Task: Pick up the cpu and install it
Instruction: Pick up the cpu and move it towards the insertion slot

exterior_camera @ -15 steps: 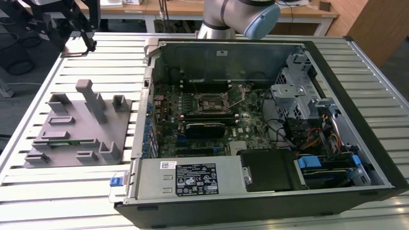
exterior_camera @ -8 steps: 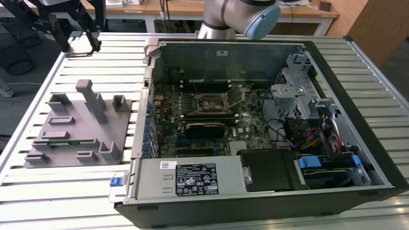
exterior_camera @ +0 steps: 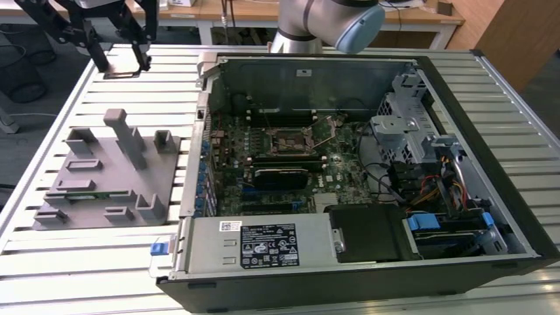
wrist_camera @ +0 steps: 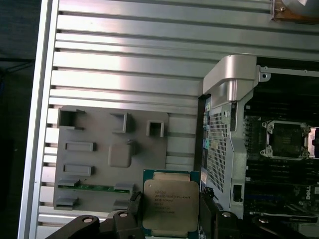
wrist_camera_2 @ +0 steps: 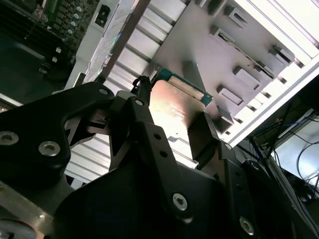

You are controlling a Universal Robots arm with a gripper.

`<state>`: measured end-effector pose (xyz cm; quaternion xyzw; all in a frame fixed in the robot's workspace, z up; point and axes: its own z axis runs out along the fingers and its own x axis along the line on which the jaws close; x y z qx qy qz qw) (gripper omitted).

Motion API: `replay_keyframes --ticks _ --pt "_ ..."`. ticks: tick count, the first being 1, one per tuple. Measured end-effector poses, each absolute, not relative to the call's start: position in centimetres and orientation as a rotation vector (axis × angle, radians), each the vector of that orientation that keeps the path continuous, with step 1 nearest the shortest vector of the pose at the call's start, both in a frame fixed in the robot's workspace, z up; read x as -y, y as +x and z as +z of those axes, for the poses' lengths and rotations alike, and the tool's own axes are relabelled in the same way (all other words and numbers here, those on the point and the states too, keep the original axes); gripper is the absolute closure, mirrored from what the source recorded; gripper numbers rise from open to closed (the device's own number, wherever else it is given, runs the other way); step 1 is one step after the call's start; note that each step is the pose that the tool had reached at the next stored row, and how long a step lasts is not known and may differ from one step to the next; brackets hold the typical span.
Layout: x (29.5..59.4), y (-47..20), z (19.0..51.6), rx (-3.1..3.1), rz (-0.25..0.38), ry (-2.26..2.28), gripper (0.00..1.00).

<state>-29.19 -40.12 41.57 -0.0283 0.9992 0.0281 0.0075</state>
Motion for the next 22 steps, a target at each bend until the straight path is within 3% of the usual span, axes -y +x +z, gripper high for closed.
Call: replay_keyframes --ticks 22 --pt "40.1 -23.2 41.5 -3.124 0.088 -0.088 0.45"
